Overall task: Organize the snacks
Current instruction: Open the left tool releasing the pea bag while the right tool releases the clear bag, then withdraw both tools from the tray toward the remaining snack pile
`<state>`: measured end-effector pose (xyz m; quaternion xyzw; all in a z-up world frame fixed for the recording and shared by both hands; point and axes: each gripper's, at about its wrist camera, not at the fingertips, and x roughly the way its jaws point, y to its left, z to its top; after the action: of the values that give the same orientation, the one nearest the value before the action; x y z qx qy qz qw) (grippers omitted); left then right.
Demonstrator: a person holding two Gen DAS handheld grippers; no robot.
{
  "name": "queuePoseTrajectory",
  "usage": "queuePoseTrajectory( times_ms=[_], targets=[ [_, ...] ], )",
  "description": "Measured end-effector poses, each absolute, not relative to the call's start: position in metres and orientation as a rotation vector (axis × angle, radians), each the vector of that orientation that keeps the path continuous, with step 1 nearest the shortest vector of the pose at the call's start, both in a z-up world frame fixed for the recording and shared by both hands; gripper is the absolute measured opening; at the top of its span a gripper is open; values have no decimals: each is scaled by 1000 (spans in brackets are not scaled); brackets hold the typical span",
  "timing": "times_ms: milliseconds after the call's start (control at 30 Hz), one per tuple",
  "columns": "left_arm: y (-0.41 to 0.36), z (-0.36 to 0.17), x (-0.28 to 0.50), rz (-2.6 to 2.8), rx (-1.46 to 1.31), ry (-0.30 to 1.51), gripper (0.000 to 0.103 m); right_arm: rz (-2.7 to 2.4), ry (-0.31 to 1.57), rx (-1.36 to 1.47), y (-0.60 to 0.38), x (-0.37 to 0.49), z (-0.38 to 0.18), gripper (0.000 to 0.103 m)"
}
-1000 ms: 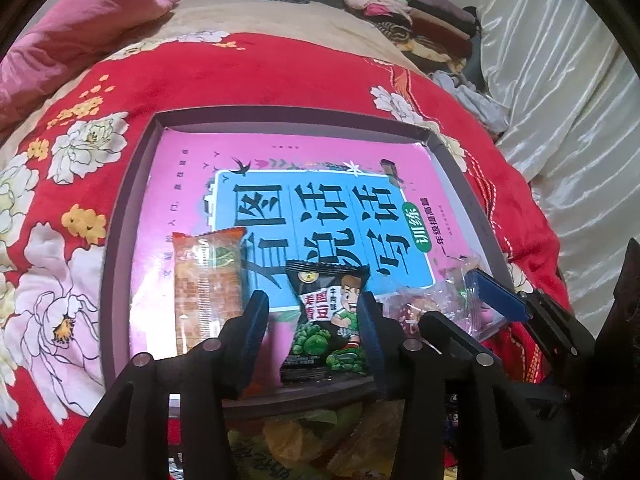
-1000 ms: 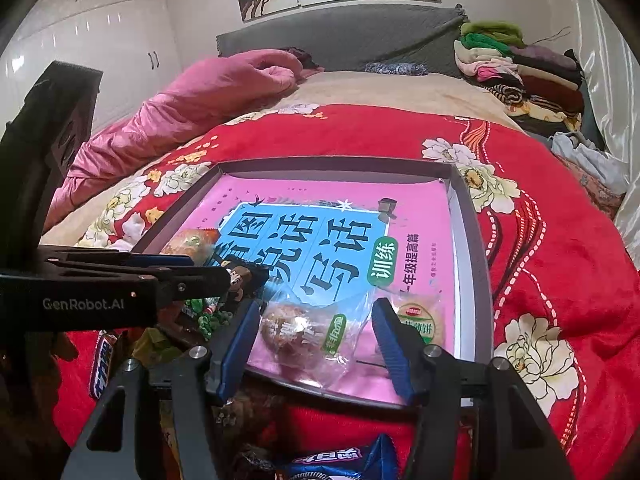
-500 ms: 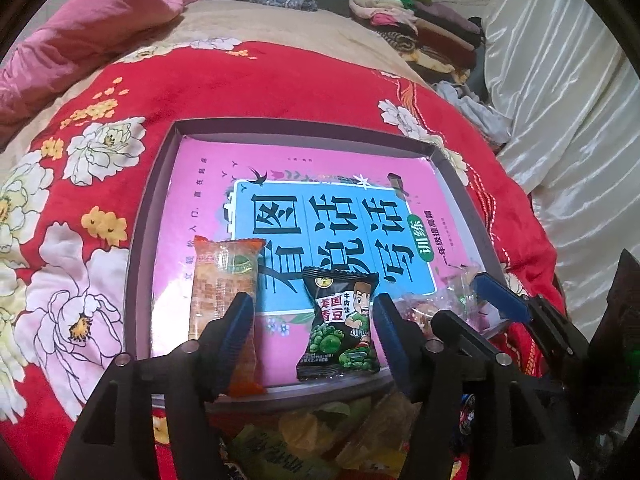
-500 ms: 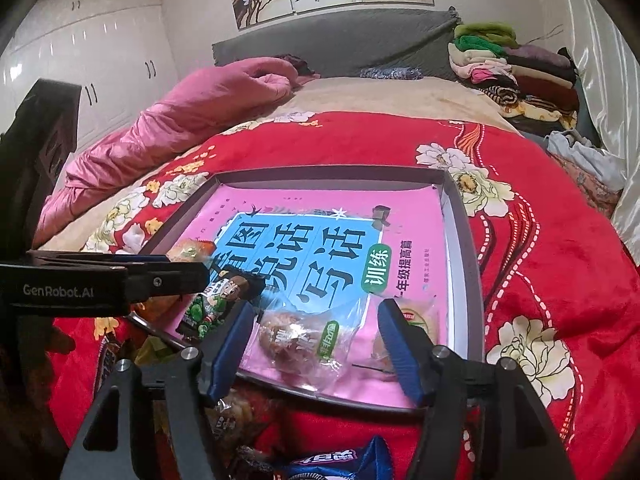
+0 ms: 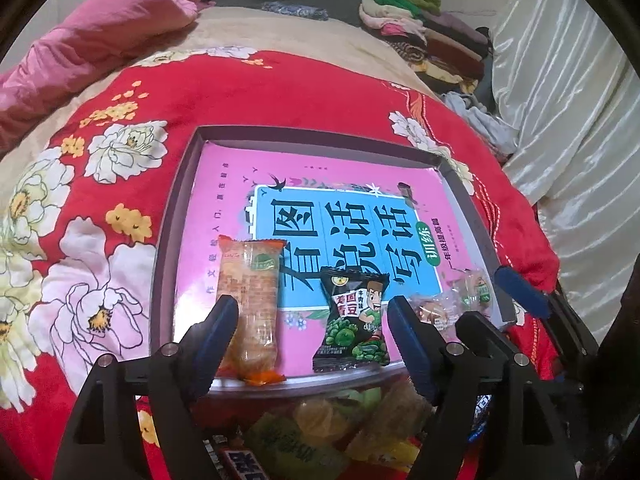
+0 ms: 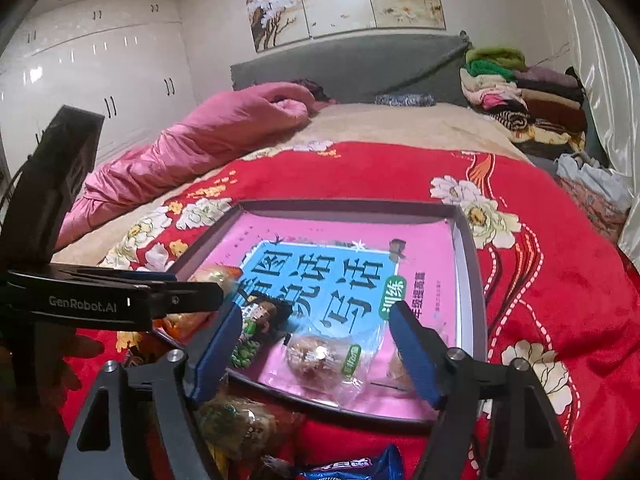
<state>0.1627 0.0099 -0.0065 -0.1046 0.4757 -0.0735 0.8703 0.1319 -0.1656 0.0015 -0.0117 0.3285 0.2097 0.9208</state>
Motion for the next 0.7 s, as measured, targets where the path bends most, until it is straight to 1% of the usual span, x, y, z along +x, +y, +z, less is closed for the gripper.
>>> queuePoseTrajectory(
  times_ms=[700],
  targets=[
    [24,18,143,-114,-197,932,80,398,614,-8,-178,126,15,83]
  ],
)
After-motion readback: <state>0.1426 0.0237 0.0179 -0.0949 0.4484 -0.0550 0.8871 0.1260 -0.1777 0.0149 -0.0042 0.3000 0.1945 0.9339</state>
